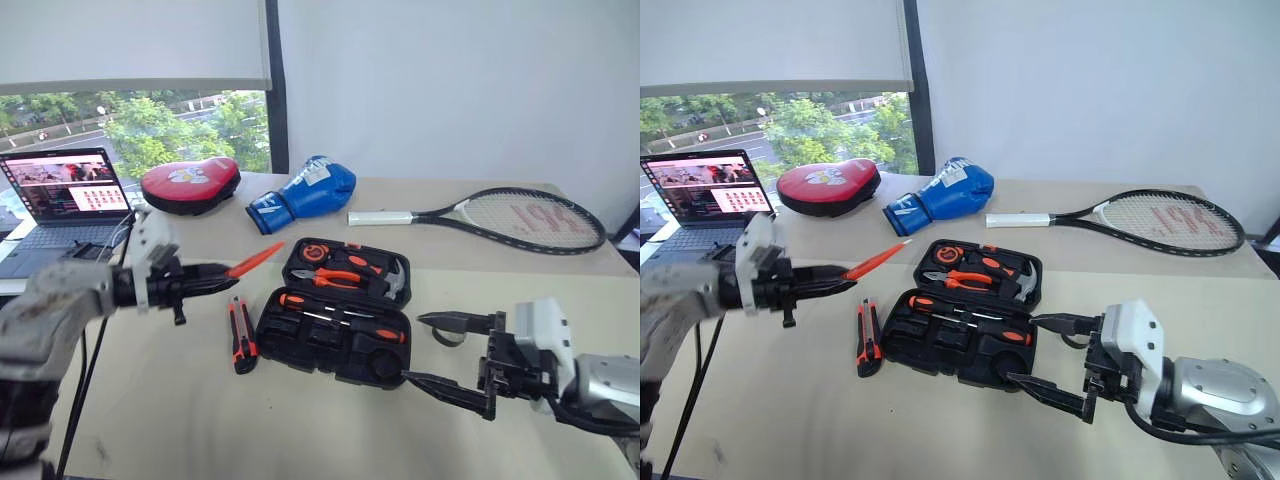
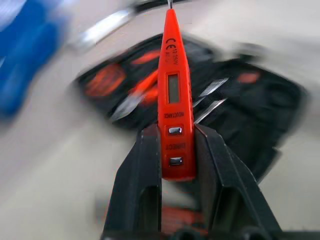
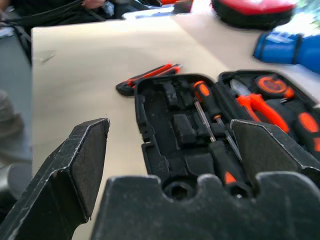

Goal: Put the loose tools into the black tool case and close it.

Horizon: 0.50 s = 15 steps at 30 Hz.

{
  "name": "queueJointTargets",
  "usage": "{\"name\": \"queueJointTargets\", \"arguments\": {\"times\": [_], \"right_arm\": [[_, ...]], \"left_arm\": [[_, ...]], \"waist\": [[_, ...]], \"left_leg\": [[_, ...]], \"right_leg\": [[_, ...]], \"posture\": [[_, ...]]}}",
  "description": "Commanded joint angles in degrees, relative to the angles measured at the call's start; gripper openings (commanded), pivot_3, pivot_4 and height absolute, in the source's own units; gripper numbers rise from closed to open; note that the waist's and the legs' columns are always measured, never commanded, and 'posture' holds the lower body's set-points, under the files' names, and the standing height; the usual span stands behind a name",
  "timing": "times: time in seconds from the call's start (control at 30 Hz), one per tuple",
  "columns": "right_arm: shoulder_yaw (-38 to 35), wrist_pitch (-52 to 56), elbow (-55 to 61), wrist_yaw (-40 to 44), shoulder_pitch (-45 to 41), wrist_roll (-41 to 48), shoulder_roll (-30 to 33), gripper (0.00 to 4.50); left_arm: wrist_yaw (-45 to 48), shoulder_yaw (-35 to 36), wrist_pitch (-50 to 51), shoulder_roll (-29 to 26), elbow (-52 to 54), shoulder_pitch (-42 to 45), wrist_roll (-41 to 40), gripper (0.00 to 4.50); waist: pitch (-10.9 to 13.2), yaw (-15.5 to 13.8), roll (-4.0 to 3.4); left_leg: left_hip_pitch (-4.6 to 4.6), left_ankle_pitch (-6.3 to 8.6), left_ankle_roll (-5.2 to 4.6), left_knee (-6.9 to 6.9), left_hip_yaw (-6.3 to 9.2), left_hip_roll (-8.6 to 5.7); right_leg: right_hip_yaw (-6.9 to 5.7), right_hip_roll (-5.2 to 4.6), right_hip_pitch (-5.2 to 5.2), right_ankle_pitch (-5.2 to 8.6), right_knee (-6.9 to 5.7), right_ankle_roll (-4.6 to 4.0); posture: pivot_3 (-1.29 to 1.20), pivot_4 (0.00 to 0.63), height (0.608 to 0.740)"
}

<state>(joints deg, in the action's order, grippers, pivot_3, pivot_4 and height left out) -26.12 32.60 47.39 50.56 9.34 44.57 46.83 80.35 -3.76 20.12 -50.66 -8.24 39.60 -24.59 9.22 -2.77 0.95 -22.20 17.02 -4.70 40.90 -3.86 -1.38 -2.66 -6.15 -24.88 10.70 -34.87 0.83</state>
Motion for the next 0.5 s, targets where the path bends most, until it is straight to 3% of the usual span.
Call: {"name": "queueJointTargets", "arguments": {"times": [0.03, 0.17, 0.27, 0.5], "right_arm": [[-5.3, -0.9, 4.4, -1.4, 3.1, 2.0, -0.1, 4.5], [-10.4, 0.3, 9.4, -5.0, 8.5, 4.7, -1.0, 4.5], [-12.3, 0.0, 12.0, -7.2, 12.0, 5.6, -1.4, 4.5], [-11.8, -5.6, 12.6, -11.4, 18.1, 6.7, 0.4, 4.5]], "left_arm": [[9.4, -8.4, -10.8, 5.7, -15.0, 9.0, 8.1, 0.48], [12.1, -17.1, -22.1, 12.0, -28.5, 17.7, 13.7, 0.48], [12.2, -19.3, -27.0, 15.3, -35.4, 21.0, 16.4, 0.48], [12.2, -23.0, -36.3, 17.0, -43.6, 23.6, 19.0, 0.48]], "waist": [[0.1, 0.5, 0.18], [0.3, 0.8, 0.54], [0.3, 0.7, 0.55], [0.3, 1.1, 0.57]], "left_leg": [[-0.03, 0.01, -0.03, 0.04, 0.0, -0.01], [-0.36, 0.03, -0.08, 0.2, 0.04, 0.03], [-0.47, 0.02, -0.06, 0.34, 0.05, 0.04], [-0.73, 0.47, -0.79, 0.84, 0.05, 0.0]], "right_leg": [[0.0, 0.01, 0.01, -0.16, 0.0, 0.3], [0.03, 0.07, -0.25, -0.33, -0.04, 0.6], [0.02, 0.06, -0.28, -0.28, -0.03, 0.75], [0.07, -0.08, -0.3, -0.34, 0.01, 1.02]], "posture": [[0.0, 0.15, 0.74], [0.0, 0.15, 0.74], [0.0, 0.15, 0.74], [0.0, 0.15, 0.74]]}}
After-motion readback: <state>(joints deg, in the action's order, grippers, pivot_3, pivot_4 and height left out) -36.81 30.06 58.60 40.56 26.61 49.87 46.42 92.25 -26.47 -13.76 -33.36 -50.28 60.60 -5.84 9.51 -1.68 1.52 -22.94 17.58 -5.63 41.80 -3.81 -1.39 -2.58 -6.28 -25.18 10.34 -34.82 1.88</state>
